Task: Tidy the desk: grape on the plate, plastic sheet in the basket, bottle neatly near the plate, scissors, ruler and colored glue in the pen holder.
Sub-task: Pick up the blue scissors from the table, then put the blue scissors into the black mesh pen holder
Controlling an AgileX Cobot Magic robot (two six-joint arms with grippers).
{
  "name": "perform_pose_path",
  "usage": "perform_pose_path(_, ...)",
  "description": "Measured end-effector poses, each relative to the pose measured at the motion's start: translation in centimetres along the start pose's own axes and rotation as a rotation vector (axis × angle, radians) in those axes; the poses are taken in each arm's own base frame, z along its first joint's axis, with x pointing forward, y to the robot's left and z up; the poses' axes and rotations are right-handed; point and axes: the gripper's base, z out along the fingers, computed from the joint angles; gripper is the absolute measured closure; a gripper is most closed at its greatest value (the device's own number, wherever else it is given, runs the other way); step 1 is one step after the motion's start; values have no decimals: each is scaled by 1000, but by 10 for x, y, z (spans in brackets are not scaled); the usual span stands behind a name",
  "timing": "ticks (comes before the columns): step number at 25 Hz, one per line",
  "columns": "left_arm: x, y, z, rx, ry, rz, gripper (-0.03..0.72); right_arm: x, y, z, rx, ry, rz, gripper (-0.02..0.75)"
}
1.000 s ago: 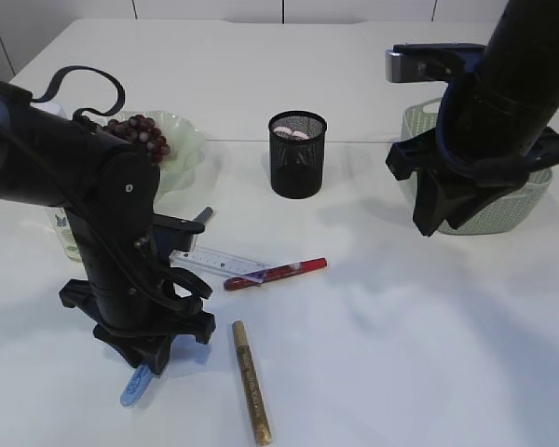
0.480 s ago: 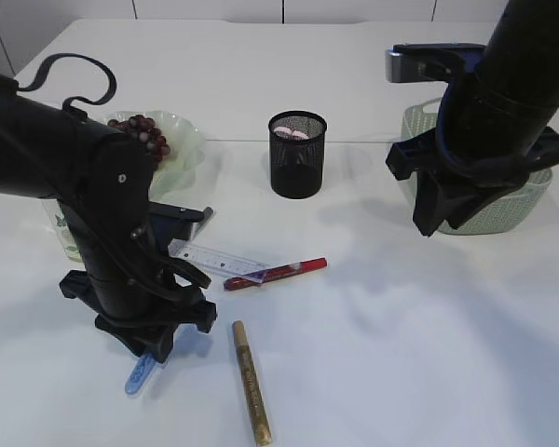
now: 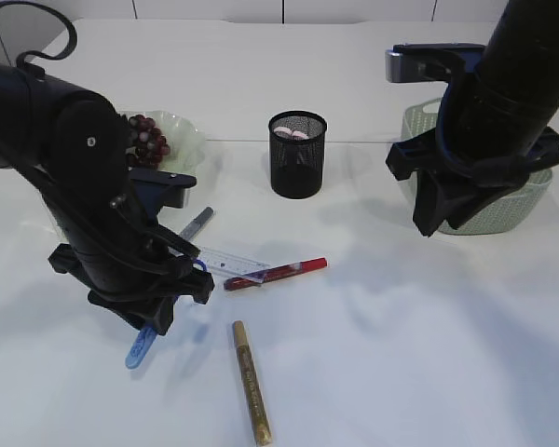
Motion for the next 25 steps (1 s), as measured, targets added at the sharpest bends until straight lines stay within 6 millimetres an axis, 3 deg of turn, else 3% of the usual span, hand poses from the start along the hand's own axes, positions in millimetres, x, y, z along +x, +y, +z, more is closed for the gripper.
perform_pose_path(16,-17,-4,-5,39,-193,30,522,0,0,0,-1,0,1,462)
perform_pose_path(25,-33,-9,-10,96,-386,50,522,0,0,0,-1,0,1,462)
